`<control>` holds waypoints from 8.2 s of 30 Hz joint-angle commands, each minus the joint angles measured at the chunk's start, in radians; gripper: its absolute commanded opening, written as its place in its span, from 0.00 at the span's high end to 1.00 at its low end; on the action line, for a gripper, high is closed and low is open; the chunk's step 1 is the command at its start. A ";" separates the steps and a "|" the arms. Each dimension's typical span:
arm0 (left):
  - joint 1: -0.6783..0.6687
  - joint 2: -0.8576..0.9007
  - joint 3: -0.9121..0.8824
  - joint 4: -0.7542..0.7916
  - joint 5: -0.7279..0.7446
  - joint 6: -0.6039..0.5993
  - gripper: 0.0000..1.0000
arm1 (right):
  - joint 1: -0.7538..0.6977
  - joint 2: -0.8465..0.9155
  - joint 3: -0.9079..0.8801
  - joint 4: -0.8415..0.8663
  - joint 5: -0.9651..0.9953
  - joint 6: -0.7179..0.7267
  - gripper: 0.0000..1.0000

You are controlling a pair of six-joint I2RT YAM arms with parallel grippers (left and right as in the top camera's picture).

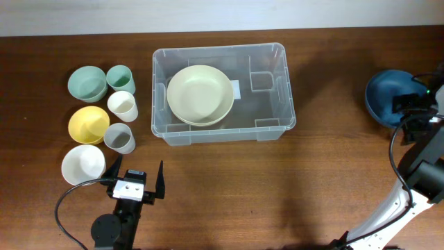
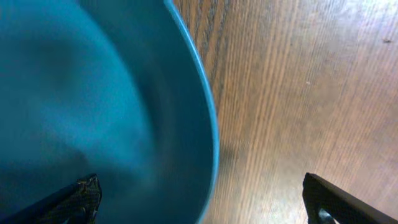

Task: Pack container
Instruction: 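Grasp the rim of the dark blue bowl with the right gripper, then lift the dark blue bowl and carry it left over the bin, then lower the dark blue bowl onto the cream bowls, open right gripper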

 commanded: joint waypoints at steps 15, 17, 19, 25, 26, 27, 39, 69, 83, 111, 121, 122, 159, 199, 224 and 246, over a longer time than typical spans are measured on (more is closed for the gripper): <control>0.005 -0.009 -0.004 -0.005 -0.004 0.008 0.00 | -0.002 -0.013 -0.056 0.128 0.026 -0.055 0.11; 0.005 -0.009 -0.004 -0.005 -0.004 0.008 0.00 | -0.002 -0.013 -0.061 0.129 0.026 -0.055 0.17; 0.005 -0.009 -0.003 -0.005 -0.004 0.008 0.00 | -0.002 -0.013 -0.062 0.129 0.026 -0.055 0.23; 0.005 -0.009 -0.003 -0.005 -0.004 0.008 0.00 | -0.002 -0.013 -0.063 0.133 0.026 -0.055 0.44; 0.005 -0.009 -0.004 -0.005 -0.004 0.008 0.00 | -0.002 -0.013 -0.063 0.137 0.026 -0.055 0.51; 0.005 -0.009 -0.004 -0.005 -0.004 0.008 0.00 | -0.002 -0.013 -0.063 0.139 0.026 -0.055 0.56; 0.005 -0.009 -0.004 -0.005 -0.004 0.008 0.00 | -0.002 -0.019 -0.062 0.143 0.018 -0.055 0.96; 0.005 -0.009 -0.004 -0.005 -0.004 0.008 0.00 | 0.068 -0.312 0.059 0.072 -0.146 -0.268 0.59; 0.005 -0.009 -0.003 -0.005 -0.004 0.008 0.00 | 0.069 -0.069 0.008 0.177 -0.127 -0.269 0.47; 0.005 -0.009 -0.004 -0.005 -0.004 0.008 0.00 | 0.069 0.053 0.003 0.241 -0.077 -0.254 0.39; 0.005 -0.009 -0.004 -0.005 -0.004 0.008 0.00 | 0.071 0.055 -0.019 0.285 -0.075 -0.254 0.39; 0.005 -0.009 -0.004 -0.005 -0.004 0.008 0.00 | 0.071 0.055 -0.020 0.285 -0.075 -0.254 0.39; 0.005 -0.009 -0.004 -0.005 -0.004 0.008 0.00 | 0.063 0.050 -0.020 0.311 -0.170 -0.254 0.97; 0.005 -0.009 -0.004 -0.005 -0.004 0.008 0.00 | 0.903 -0.386 -0.019 0.326 -0.287 -0.359 0.96; 0.005 -0.009 -0.004 -0.005 -0.004 0.008 0.00 | 0.988 -0.078 -0.019 0.409 -0.352 -0.335 0.96; 0.005 -0.009 -0.004 -0.005 -0.004 0.008 0.00 | 1.012 -0.039 -0.019 0.364 -0.235 -0.336 0.96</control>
